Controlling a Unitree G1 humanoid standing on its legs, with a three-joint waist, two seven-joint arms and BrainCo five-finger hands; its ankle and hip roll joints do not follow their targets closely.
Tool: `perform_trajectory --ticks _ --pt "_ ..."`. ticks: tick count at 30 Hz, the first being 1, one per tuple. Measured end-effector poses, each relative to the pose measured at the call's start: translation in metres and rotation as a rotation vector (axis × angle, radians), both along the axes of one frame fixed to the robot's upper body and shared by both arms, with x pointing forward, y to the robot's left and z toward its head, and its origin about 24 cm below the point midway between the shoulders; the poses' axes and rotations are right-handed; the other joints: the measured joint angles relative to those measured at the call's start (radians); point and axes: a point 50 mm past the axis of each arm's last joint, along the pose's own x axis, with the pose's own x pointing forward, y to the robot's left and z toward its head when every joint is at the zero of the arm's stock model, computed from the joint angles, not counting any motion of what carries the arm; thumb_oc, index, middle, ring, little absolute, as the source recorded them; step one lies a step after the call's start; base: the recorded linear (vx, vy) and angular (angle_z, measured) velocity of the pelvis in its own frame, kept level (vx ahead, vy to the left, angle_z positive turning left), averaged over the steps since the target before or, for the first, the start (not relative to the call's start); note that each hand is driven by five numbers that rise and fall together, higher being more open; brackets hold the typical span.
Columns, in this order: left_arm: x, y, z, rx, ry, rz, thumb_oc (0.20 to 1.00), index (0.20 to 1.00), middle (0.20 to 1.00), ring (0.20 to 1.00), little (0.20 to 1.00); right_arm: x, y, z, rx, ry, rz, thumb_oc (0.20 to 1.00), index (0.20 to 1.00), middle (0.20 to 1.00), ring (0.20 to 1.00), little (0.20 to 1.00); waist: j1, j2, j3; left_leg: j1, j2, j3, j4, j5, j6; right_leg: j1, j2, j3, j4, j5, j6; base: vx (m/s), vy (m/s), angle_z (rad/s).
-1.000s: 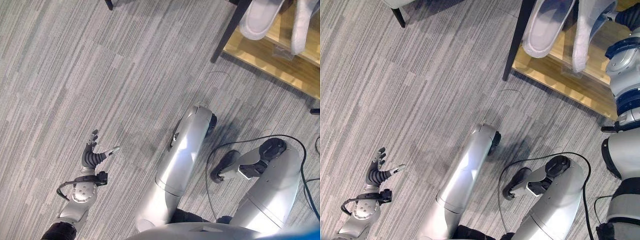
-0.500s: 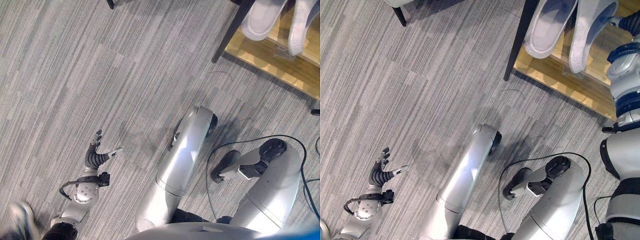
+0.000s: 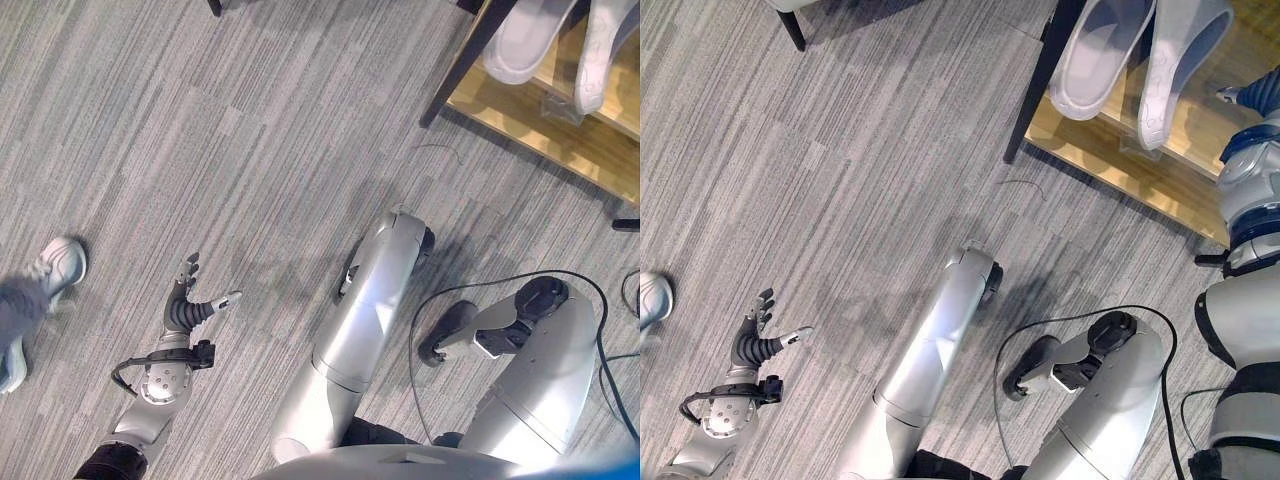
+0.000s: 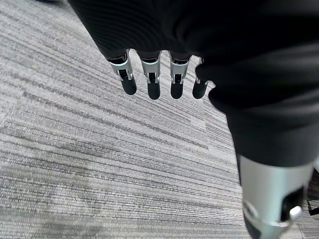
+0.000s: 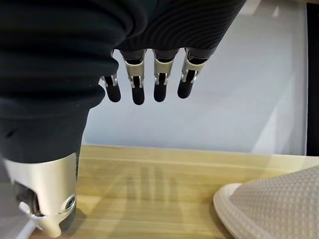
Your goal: Arrange the slippers neatly on the shoe rack.
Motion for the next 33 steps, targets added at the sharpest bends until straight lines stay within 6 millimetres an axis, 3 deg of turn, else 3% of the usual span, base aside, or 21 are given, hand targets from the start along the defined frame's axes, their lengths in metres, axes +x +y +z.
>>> perform_trajectory --ticks 2,6,13,18,20,23,33 --pt "-0.003 0.001 -0.002 0.002 0.011 0.006 1.0 1.0 1.0 1.0 1.0 0.001 0.007 0.009 0.093 -0.111 0.067 1.0 1.0 1.0 1.0 1.0 -0.002 0.0 0.0 -0.001 0.001 -0.002 -0.001 -0.001 -0.002 -0.002 0.001 -0.001 -0.001 0.0 0.0 -0.02 0.035 -0.01" --pt "-0.01 0.002 -0.007 -0.006 0.032 0.017 1.0 1.0 1.0 1.0 1.0 0.003 0.012 0.011 0.097 -0.131 0.103 1.0 1.0 1.0 1.0 1.0 0.008 0.0 0.0 -0.001 0.001 -0.003 -0.003 -0.002 -0.003 -0.003 0.001 -0.002 -0.003 0.0 0.0 0.0 0.0 0.0" --pt "-0.018 0.004 -0.01 -0.013 0.053 0.025 1.0 1.0 1.0 1.0 1.0 0.019 0.032 -0.001 0.138 -0.102 0.168 1.0 1.0 1.0 1.0 1.0 0.02 0.012 0.0 -0.002 0.0 -0.01 -0.012 -0.005 -0.003 0.003 0.001 -0.014 -0.02 0.0 0.0 0.0 0.0 0.0" --pt "-0.022 0.008 -0.015 -0.007 0.076 0.018 1.0 1.0 1.0 1.0 1.0 0.015 0.024 0.003 0.149 -0.114 0.131 1.0 1.0 1.0 1.0 1.0 0.025 0.026 -0.001 0.002 -0.004 -0.019 -0.045 -0.005 -0.004 0.018 -0.001 -0.036 -0.06 0.0 0.0 0.03 0.016 0.05" --pt "-0.016 0.012 -0.034 0.021 0.162 0.046 1.0 1.0 1.0 1.0 1.0 0.015 0.029 0.012 0.144 -0.139 0.15 1.0 1.0 1.0 1.0 1.0 0.014 0.027 -0.001 0.003 0.0 -0.016 -0.062 -0.005 -0.004 0.016 -0.002 -0.037 -0.078 0.0 0.0 0.06 0.024 0.06" --pt "-0.008 -0.001 -0.031 -0.008 0.12 0.003 1.0 1.0 1.0 1.0 1.0 0.014 0.03 0.013 0.138 -0.165 0.142 1.0 1.0 1.0 1.0 1.0 0.011 0.027 -0.001 0.003 0.0 -0.015 -0.071 -0.005 -0.003 0.017 -0.003 -0.039 -0.087 0.0 0.0 0.04 0.018 0.03" --pt "-0.014 0.0 -0.03 -0.006 0.128 -0.008 1.0 1.0 1.0 1.0 1.0 0.008 0.011 0.001 0.165 -0.105 0.042 1.0 1.0 1.0 1.0 1.0 0.021 0.027 -0.001 0.01 -0.004 -0.016 -0.067 -0.004 -0.003 0.028 -0.007 -0.04 -0.084 0.0 0.0 0.0 0.0 0.0"
